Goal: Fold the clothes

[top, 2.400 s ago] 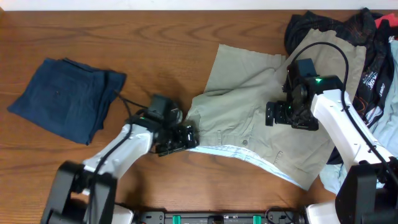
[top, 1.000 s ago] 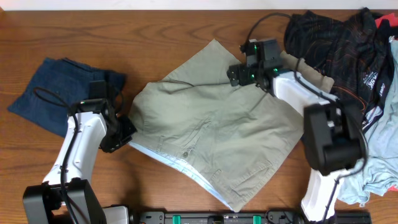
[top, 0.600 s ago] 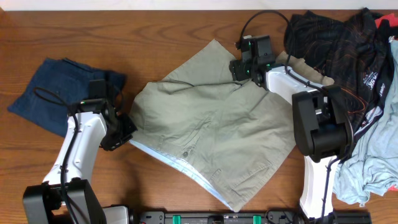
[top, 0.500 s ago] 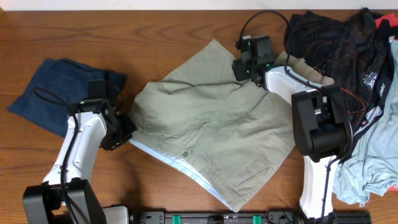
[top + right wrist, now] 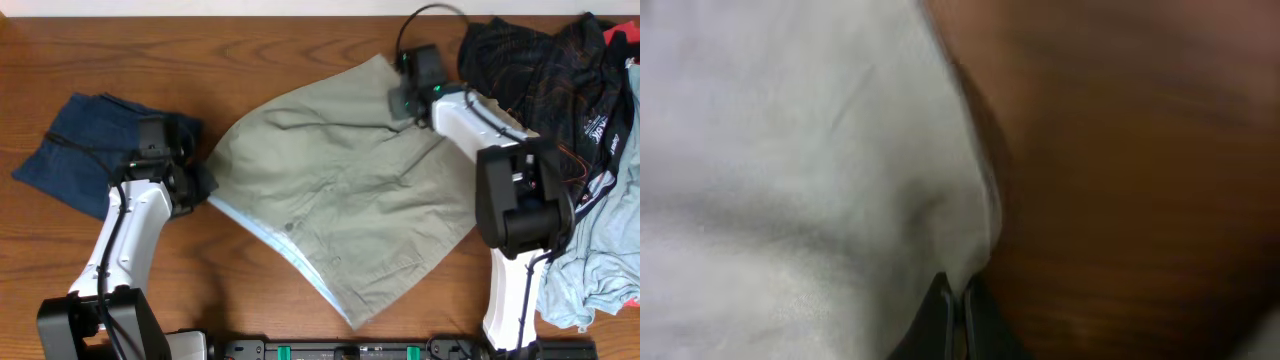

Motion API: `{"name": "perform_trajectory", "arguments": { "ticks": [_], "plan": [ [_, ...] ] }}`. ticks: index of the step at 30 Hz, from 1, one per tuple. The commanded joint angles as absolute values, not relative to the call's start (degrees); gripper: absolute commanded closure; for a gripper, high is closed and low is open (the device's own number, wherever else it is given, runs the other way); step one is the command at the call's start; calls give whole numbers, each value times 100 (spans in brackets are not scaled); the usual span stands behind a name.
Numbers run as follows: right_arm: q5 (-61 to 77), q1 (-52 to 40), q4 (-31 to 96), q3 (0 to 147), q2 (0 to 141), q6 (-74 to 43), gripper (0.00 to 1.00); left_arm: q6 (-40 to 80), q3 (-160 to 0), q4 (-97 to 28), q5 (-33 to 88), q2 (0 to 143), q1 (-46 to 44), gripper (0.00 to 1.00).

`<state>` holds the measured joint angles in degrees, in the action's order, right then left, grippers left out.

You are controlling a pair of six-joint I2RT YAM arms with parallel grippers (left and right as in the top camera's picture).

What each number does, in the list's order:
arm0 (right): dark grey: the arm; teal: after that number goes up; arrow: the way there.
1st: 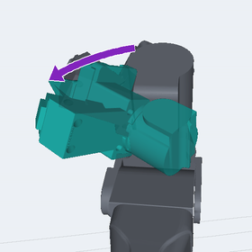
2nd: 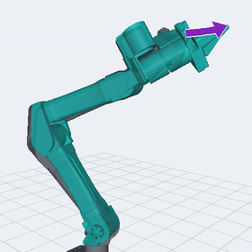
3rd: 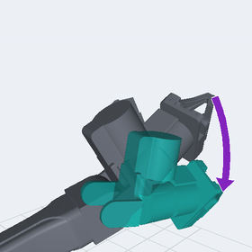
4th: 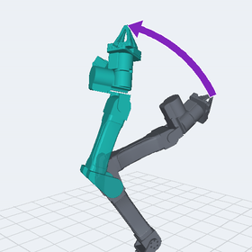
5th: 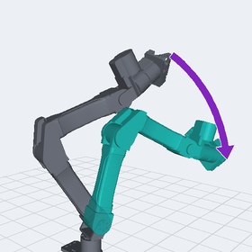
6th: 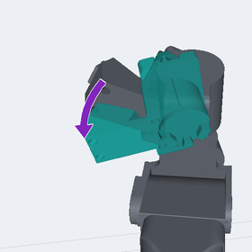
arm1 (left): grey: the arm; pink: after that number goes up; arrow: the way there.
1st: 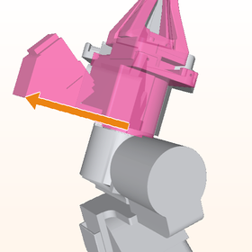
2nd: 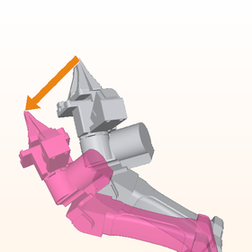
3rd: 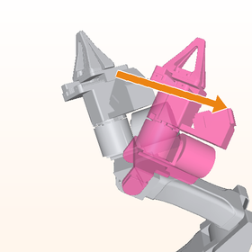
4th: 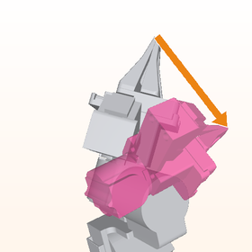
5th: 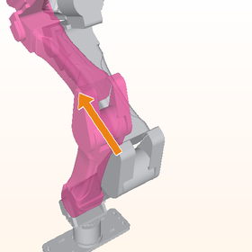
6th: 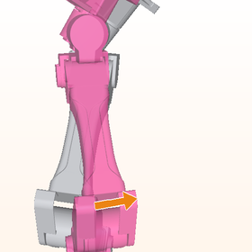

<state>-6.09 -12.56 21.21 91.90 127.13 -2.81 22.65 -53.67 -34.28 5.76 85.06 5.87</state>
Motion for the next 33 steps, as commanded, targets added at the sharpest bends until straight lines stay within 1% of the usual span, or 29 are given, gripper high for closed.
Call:
{"name": "perform_trajectory", "arguments": {
  "ticks": [1,5,6,7,8,9,10,11,14,16,21,23,28,33],
  "plan": [
    [-1223,-797,2467,9760,12547,-423,99,1887,-5795,-3059,233,8497,725,94],
    [-1223,-541,2910,10204,12545,-425,99,1890,-6375,-2578,80,8497,908,94],
    [-1223,-510,2987,10294,12543,-423,91,1890,-6521,-2467,82,8497,941,94],
    [-1214,-484,3085,10396,12532,-423,65,1890,-6648,-2379,82,8499,963,87],
    [-1201,-480,3166,10462,12519,-421,38,1890,-6731,-2335,82,8499,965,68],
    [-1203,-480,3284,10530,12490,-419,18,1892,-6805,-2327,89,8497,963,46],
    [-1203,-480,3398,10569,12460,-419,8,1892,-6842,-2368,121,8497,961,31],
    [-1203,-482,3566,10600,12405,-421,2,1890,-6849,-2458,200,8497,950,20],
    [-1208,-482,4134,10606,12226,-423,1,1892,-6849,-3144,569,8521,952,1],
    [-1205,-464,4674,10606,12108,-491,1,1935,-6849,-3809,845,8541,950,2],
    [-1199,-294,6285,10606,11952,-1358,1,1935,-6842,-5452,1861,8562,873,2],
    [-1138,-178,6810,10606,11950,-1653,1,1933,-6788,-5885,2056,8562,755,2],
    [-561,93,7544,10606,11935,-1712,1,2034,-6357,-6208,2058,8562,169,1],
    [-537,161,7977,10604,11935,-1638,1,2834,-5542,-5953,2058,8562,-539,2]
  ]
}}
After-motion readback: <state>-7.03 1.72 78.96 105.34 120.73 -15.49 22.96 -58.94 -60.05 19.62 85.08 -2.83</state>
